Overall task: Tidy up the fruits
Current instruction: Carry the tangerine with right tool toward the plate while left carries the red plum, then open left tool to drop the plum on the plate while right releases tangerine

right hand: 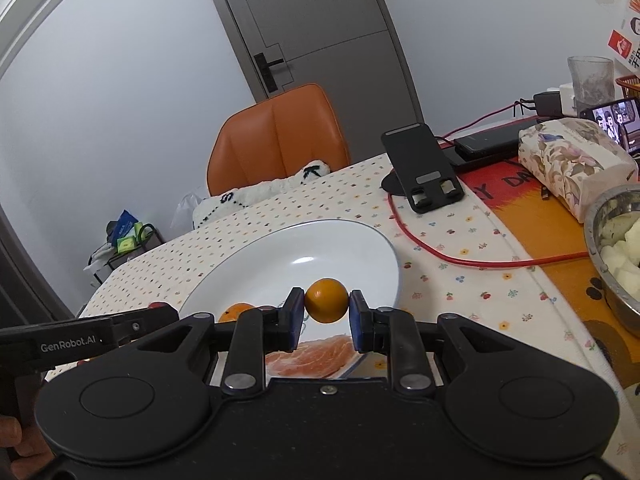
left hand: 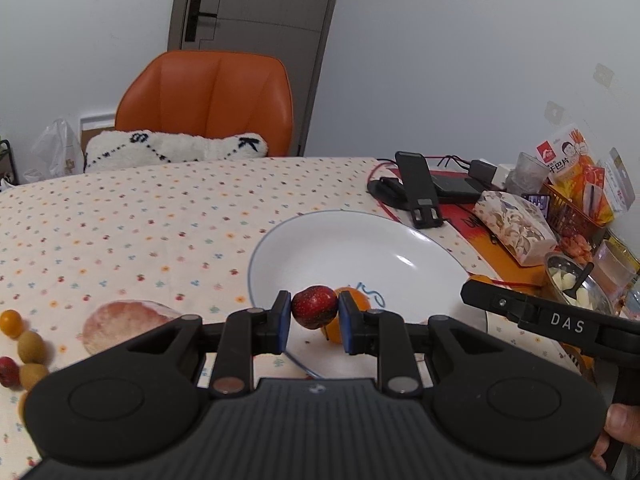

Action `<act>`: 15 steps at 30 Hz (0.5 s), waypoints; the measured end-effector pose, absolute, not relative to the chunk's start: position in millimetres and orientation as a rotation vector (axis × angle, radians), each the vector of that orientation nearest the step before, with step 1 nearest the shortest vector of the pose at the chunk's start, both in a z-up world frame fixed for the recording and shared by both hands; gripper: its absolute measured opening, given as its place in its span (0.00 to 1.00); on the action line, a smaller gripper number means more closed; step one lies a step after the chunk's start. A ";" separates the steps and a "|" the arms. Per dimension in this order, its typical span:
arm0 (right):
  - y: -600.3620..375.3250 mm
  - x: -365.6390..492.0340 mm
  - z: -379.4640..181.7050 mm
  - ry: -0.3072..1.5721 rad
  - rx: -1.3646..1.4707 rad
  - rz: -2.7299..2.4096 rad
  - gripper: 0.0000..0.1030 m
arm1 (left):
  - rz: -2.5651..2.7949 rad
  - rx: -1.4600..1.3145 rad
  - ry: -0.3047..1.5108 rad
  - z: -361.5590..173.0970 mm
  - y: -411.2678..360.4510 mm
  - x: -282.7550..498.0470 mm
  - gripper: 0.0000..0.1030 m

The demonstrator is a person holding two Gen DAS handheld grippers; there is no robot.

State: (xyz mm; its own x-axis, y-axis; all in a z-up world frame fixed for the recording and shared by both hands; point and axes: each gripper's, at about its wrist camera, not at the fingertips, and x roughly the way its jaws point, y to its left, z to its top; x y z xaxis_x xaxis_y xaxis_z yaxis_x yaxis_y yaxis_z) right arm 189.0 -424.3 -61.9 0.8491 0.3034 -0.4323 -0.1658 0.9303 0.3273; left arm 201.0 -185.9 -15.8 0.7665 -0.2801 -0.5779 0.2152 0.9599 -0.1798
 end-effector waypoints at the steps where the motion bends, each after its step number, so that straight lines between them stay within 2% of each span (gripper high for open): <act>1: -424.3 189.5 -62.2 0.500 0.285 0.251 0.22 | -0.269 -0.107 0.648 -16.7 -186.5 201.9 0.23; 7: -423.5 192.6 -64.5 0.502 0.294 0.257 0.22 | -0.256 -0.114 0.670 -16.4 -181.4 203.7 0.27; 11: -422.5 194.1 -66.3 0.505 0.294 0.255 0.29 | -0.225 -0.115 0.666 -14.3 -172.8 201.1 0.33; 15: -419.9 197.0 -64.9 0.500 0.300 0.267 0.30 | -0.192 -0.114 0.663 -10.2 -166.5 199.9 0.51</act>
State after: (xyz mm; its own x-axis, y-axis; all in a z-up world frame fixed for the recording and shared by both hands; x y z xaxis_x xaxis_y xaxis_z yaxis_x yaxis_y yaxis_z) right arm 197.0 -419.9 -64.9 0.8448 0.3212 -0.4280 -0.1765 0.9223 0.3439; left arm 199.9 -166.5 -10.2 0.7716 -0.2127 -0.5995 0.1399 0.9761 -0.1663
